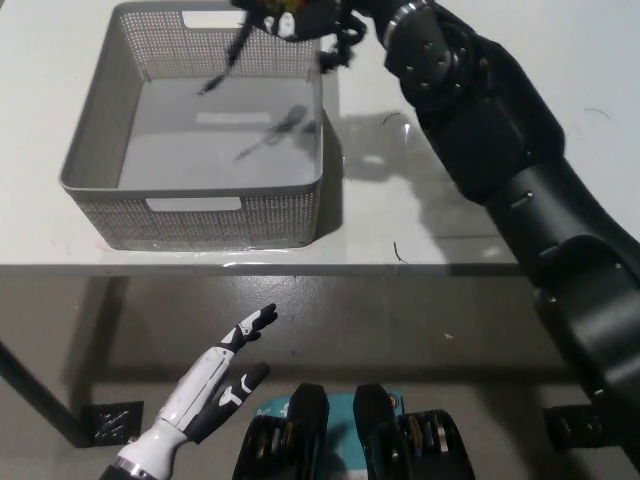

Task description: Use the right hand to pick up a black power cord and place it into a container on the left hand side

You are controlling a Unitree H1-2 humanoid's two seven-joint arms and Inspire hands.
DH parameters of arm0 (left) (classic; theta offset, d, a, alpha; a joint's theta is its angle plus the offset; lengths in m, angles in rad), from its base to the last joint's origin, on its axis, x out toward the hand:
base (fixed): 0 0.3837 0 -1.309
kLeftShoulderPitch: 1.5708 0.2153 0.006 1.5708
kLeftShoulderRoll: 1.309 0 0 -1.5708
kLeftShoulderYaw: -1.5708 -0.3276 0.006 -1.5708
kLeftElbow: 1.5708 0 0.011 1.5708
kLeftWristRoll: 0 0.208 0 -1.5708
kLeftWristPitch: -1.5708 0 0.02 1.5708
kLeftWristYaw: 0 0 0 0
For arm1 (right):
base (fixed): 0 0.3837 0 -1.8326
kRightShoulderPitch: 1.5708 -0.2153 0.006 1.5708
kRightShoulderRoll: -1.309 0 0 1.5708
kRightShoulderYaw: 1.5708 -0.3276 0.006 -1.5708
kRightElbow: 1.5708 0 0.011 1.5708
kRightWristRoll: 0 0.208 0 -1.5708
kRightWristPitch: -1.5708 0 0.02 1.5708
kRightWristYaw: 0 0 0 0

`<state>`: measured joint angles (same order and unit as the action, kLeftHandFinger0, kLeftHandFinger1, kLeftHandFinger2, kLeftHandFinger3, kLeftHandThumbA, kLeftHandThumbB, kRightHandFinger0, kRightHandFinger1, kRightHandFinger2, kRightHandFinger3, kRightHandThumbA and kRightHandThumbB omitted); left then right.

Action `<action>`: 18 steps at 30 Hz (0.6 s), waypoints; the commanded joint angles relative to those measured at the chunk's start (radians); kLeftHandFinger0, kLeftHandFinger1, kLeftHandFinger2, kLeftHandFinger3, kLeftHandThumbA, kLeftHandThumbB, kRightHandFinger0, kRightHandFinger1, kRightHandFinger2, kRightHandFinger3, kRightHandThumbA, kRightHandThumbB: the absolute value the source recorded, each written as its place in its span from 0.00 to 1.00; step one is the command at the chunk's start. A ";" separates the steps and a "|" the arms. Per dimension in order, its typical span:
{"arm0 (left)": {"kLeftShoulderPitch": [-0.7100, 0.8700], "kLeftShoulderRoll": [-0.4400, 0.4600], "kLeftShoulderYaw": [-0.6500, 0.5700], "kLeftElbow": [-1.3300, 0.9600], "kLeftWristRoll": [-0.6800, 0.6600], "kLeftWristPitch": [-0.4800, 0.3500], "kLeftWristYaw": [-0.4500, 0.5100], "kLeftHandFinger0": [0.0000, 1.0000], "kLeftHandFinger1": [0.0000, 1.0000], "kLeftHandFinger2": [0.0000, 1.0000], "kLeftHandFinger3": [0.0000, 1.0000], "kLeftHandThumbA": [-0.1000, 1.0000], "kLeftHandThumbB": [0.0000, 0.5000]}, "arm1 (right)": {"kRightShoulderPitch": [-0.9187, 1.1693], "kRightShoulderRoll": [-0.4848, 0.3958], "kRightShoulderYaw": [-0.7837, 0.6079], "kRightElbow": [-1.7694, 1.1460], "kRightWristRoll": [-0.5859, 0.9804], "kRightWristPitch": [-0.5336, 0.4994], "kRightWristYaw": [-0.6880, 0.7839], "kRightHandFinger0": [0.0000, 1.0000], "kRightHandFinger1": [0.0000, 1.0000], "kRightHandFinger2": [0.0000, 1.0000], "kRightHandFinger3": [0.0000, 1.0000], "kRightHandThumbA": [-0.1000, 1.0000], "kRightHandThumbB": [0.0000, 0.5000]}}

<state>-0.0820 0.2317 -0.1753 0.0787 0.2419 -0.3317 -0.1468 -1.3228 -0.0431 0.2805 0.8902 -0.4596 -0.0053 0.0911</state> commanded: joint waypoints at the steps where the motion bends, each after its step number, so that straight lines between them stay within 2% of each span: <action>1: -0.009 0.016 -0.011 -0.026 0.002 -0.016 -0.021 1.00 1.00 1.00 1.00 1.00 0.50 | -0.098 0.049 -0.001 -0.028 0.019 0.016 -0.004 0.01 0.01 0.04 0.01 0.80 0.25; 3: -0.013 0.013 -0.015 -0.022 0.017 -0.020 -0.015 1.00 1.00 1.00 1.00 1.00 0.51 | -0.100 0.063 0.003 -0.019 0.016 0.008 -0.011 0.00 0.00 0.05 0.00 0.81 0.25; 4: -0.015 0.010 -0.017 -0.023 0.018 -0.015 -0.015 1.00 1.00 1.00 1.00 1.00 0.52 | -0.104 0.071 0.008 -0.012 0.008 0.017 -0.017 0.15 0.05 0.06 0.00 0.82 0.26; 5: -0.017 0.010 -0.019 -0.024 0.023 -0.015 -0.013 1.00 1.00 1.00 1.00 1.00 0.52 | -0.108 0.077 0.013 -0.003 0.001 0.017 -0.024 0.11 0.04 0.06 0.03 0.83 0.27; 6: -0.021 0.010 -0.021 -0.022 0.030 -0.019 -0.011 1.00 1.00 1.00 1.00 1.00 0.50 | -0.114 0.092 0.013 0.014 0.004 0.007 -0.032 0.01 0.00 0.02 0.03 0.81 0.28; 7: -0.024 0.011 -0.023 -0.023 0.027 -0.016 -0.014 1.00 1.00 1.00 1.00 1.00 0.51 | -0.116 0.099 0.012 0.020 0.007 0.003 -0.034 0.10 0.05 0.07 0.08 0.81 0.28; 8: -0.028 0.013 -0.025 -0.026 0.027 -0.013 -0.019 1.00 1.00 1.00 1.00 1.00 0.50 | -0.122 0.109 0.013 0.033 0.006 0.002 -0.039 0.21 0.14 0.16 0.32 0.81 0.29; 10: -0.037 0.020 -0.031 -0.030 0.028 -0.010 -0.027 1.00 1.00 1.00 1.00 1.00 0.48 | -0.129 0.124 0.014 0.050 0.003 0.003 -0.049 0.15 0.12 0.19 0.43 0.81 0.29; 11: -0.042 0.021 -0.035 -0.030 0.027 -0.007 -0.032 1.00 1.00 1.00 1.00 1.00 0.48 | -0.126 0.123 0.013 0.047 0.002 0.006 -0.051 0.13 0.12 0.19 0.44 0.80 0.29; 12: -0.044 0.023 -0.037 -0.026 0.025 -0.015 -0.035 1.00 1.00 1.00 1.00 1.00 0.46 | -0.125 0.132 0.016 0.056 -0.001 0.009 -0.059 0.04 0.07 0.16 0.45 0.80 0.27; 14: -0.051 0.026 -0.043 -0.030 0.027 -0.007 -0.045 1.00 1.00 1.00 1.00 1.00 0.48 | -0.114 0.149 0.009 0.060 0.010 0.033 -0.049 0.00 0.06 0.15 0.42 0.79 0.27; 15: -0.052 0.028 -0.045 -0.034 0.023 0.001 -0.052 1.00 1.00 1.00 1.00 1.00 0.48 | -0.109 0.154 0.009 0.065 0.011 0.030 -0.050 0.09 0.14 0.23 0.49 0.79 0.26; 18: -0.057 0.029 -0.050 -0.037 0.011 0.012 -0.071 1.00 1.00 1.00 1.00 1.00 0.51 | -0.093 0.166 0.020 0.097 0.003 0.010 -0.060 0.50 0.49 0.49 0.58 0.87 0.35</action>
<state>-0.1152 0.2416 -0.2153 0.0764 0.2618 -0.3264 -0.1833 -1.3556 0.1022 0.2942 0.9806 -0.4572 0.0179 0.0830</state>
